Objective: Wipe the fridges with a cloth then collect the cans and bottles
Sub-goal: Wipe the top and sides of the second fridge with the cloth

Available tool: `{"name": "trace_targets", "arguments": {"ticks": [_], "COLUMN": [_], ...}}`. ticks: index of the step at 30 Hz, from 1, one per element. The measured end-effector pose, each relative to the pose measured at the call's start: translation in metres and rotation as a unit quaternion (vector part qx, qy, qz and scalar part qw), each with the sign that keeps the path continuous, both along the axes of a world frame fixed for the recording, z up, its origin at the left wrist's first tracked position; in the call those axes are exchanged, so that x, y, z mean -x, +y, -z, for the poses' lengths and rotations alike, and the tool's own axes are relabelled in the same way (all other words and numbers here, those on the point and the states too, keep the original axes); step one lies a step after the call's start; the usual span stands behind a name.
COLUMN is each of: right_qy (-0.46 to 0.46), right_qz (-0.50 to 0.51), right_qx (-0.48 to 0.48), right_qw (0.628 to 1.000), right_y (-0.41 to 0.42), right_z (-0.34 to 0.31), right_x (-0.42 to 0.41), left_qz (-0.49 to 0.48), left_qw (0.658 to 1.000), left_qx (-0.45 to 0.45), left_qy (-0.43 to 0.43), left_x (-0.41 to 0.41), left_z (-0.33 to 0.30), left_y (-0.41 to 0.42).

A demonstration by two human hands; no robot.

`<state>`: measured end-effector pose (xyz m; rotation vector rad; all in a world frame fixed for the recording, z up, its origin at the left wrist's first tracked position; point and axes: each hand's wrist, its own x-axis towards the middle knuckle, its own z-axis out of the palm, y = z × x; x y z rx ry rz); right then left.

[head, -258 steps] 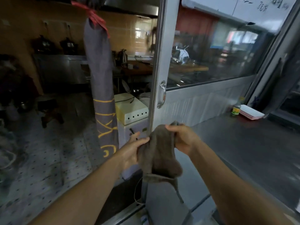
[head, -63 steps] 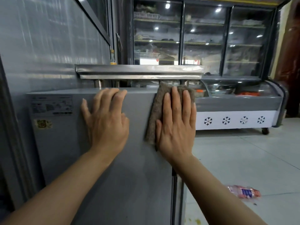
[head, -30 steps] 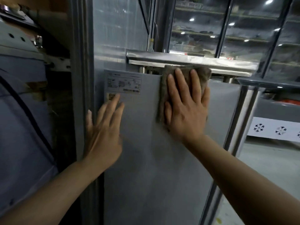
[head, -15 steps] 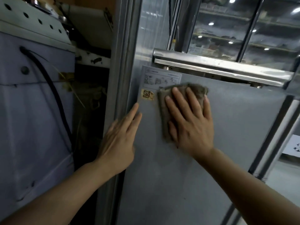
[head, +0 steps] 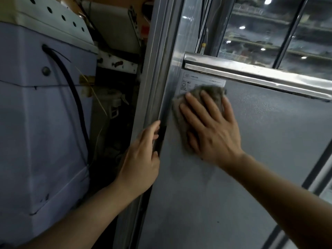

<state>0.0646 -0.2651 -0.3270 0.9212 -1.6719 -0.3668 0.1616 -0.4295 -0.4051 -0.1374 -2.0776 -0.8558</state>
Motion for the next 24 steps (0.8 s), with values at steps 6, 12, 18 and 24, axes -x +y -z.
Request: {"name": "trace_targets", "arguments": {"ticks": [6,12,18,24], "right_qy": [0.011,-0.02,-0.037,0.038], "right_qz": [-0.02,0.001,0.031,-0.009], "right_qx": [0.026,-0.127,-0.247,0.039], "right_qw": [0.999,0.992,0.968,0.998], "right_y": [-0.031,-0.032,-0.012,0.058], "right_z": [0.016,0.125,0.152,0.033], "right_x": [0.007,0.005,-0.006,0.016], "left_qz": [-0.037,-0.059,-0.052,-0.039], "left_qw": [0.998,0.998,0.998,0.995], "left_qx": [-0.023,0.005,0.043,0.085], "left_qy": [0.034,0.017,-0.02,-0.033], "left_x": [0.001,-0.006,-0.018,-0.008], "left_z": [0.019,0.038,0.047,0.041], "left_y": [-0.001,-0.007,-0.001,0.019]}}
